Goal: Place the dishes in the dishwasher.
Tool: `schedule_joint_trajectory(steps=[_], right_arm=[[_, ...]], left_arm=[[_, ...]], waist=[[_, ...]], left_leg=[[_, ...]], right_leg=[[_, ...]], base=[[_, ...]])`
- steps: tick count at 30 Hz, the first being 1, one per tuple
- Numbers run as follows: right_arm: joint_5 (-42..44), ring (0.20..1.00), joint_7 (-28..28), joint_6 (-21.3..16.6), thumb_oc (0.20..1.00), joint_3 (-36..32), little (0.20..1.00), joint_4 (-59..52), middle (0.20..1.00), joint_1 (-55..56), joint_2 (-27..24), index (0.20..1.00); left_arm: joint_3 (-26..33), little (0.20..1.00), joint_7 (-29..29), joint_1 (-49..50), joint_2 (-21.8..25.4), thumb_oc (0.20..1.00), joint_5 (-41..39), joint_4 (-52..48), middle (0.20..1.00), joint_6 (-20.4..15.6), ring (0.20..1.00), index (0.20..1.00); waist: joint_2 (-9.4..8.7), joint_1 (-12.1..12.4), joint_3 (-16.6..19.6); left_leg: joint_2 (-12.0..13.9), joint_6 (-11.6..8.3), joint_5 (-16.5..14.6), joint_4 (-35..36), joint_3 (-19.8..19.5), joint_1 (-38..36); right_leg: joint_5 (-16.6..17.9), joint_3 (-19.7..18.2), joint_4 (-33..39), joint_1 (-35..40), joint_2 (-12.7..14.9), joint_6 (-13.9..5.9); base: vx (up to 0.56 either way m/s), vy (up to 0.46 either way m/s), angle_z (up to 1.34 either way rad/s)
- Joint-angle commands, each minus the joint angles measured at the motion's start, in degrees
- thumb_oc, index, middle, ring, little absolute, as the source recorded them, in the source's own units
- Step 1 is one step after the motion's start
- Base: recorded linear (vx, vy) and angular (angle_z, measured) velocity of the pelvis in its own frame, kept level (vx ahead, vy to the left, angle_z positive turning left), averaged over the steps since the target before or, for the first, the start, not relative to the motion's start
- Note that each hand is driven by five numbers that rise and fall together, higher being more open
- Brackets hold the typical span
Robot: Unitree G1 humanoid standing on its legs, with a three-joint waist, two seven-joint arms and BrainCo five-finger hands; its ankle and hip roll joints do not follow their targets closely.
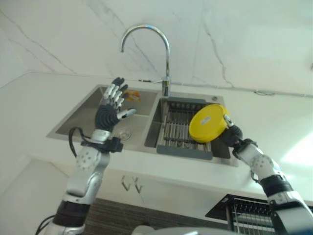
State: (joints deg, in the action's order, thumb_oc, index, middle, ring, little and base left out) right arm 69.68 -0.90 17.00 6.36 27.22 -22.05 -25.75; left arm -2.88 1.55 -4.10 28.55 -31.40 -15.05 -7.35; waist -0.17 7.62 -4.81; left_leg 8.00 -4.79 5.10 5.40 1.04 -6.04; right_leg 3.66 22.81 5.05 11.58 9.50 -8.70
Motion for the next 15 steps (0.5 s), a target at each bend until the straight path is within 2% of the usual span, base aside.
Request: schedule_joint_trajectory(steps=[1, 12, 13, 14, 15], right_arm=[[-1.3, 1.0, 0.5, -2.9, 1.0, 0.7, 1.0, 2.3, 1.0, -8.5, -0.9, 1.0], [-6.6, 1.0, 0.6, -2.8, 1.0, 3.5, 1.0, 9.1, 1.0, -14.1, -3.1, 1.0], [-7.4, 0.536, 0.7, -3.2, 0.536, 3.7, 0.536, 10.7, 0.536, -15.1, -3.1, 0.536], [-8.5, 0.2, 1.0, -3.3, 0.2, 3.9, 0.2, 11.9, 0.2, -15.8, -3.3, 0.2], [-8.5, 0.2, 1.2, -3.3, 0.2, 4.4, 0.2, 12.5, 0.2, -16.4, -3.5, 0.2]], left_arm=[[-1.5, 1.0, 0.3, -4.2, 3.8, 1.0, -1.8, -0.4, 1.0, -2.2, 1.0, 1.0], [-2.4, 1.0, 1.0, -5.7, 4.4, 1.0, -2.4, 0.9, 1.0, -1.4, 1.0, 1.0], [-2.7, 1.0, 1.2, -6.0, 4.3, 1.0, -2.7, 1.1, 1.0, -1.1, 1.0, 1.0], [-2.8, 1.0, 1.2, -6.0, 4.2, 1.0, -2.7, 1.2, 1.0, -0.9, 1.0, 1.0], [-3.0, 1.0, 1.3, -6.0, 4.1, 1.0, -2.8, 1.3, 1.0, -0.7, 1.0, 1.0]], waist=[[-2.63, 1.8, -0.2], [-2.68, 2.7, 0.1], [-2.68, 2.9, 0.1], [-2.67, 3.1, 0.1], [-2.66, 3.2, 0.2]], left_leg=[[-0.7, 0.42, -7.7, -0.4, 4.4, -4.0], [-0.8, 0.39, -7.6, -0.4, 3.9, -3.9], [-0.8, 0.35, -7.6, -0.4, 3.8, -3.9], [-0.9, 0.37, -7.6, -0.4, 3.7, -3.9], [-0.9, 0.38, -7.5, -0.4, 3.7, -3.9]], right_leg=[[-2.9, -2.0, 0.0, 0.6, 0.7, 1.43], [-2.9, -1.5, 0.0, 0.8, 0.8, 1.55], [-2.9, -1.5, 0.0, 0.8, 0.8, 1.56], [-2.9, -1.5, 0.0, 0.9, 0.8, 1.58], [-2.9, -1.5, 0.0, 0.9, 0.8, 1.6]], base=[[0.0, 0.0, 0.0], [0.0, 0.0, 0.0], [0.0, 0.0, 0.0], [0.0, 0.0, 0.0], [0.0, 0.0, 0.0]])
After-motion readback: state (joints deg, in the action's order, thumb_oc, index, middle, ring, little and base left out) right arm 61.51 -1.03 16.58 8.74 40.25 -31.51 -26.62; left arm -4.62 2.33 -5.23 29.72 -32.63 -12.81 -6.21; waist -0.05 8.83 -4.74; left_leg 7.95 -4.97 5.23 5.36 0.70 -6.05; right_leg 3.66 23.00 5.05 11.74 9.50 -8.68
